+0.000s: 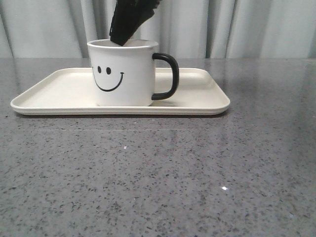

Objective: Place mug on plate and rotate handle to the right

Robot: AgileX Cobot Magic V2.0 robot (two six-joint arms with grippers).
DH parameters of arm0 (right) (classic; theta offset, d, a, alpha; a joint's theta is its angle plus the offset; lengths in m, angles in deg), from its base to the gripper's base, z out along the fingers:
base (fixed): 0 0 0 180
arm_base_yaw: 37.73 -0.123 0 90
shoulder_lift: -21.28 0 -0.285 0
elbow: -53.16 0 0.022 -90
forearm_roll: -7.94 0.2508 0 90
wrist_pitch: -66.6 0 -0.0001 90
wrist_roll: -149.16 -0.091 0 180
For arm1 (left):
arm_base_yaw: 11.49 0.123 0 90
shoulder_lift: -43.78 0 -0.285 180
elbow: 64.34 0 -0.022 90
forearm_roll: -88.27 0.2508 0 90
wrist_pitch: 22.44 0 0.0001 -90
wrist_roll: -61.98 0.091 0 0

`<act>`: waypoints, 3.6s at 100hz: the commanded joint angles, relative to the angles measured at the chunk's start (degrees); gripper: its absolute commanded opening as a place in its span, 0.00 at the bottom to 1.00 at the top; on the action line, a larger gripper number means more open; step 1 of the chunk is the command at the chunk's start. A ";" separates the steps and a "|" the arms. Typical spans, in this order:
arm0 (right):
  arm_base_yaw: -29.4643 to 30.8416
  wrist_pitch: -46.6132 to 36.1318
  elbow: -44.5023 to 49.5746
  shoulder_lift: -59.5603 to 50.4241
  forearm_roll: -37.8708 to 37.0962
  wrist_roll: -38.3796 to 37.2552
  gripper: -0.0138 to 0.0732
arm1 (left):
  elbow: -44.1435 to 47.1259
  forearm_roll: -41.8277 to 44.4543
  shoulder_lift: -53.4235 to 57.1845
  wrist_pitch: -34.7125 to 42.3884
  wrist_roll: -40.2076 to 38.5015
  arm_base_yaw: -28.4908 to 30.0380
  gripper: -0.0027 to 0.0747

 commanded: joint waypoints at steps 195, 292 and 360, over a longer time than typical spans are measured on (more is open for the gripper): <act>48.76 -4.71 2.24 -33.32 32.71 -22.27 0.42 | -1.20 -2.10 -1.40 8.48 -0.50 0.05 0.01; 57.54 -22.47 48.55 -54.22 46.20 -5.98 0.08 | -1.20 -3.16 -1.40 13.66 -0.50 0.05 0.01; 56.10 -7.03 69.59 -73.98 56.16 7.63 0.08 | -1.20 -5.33 -1.40 15.97 -0.50 0.05 0.01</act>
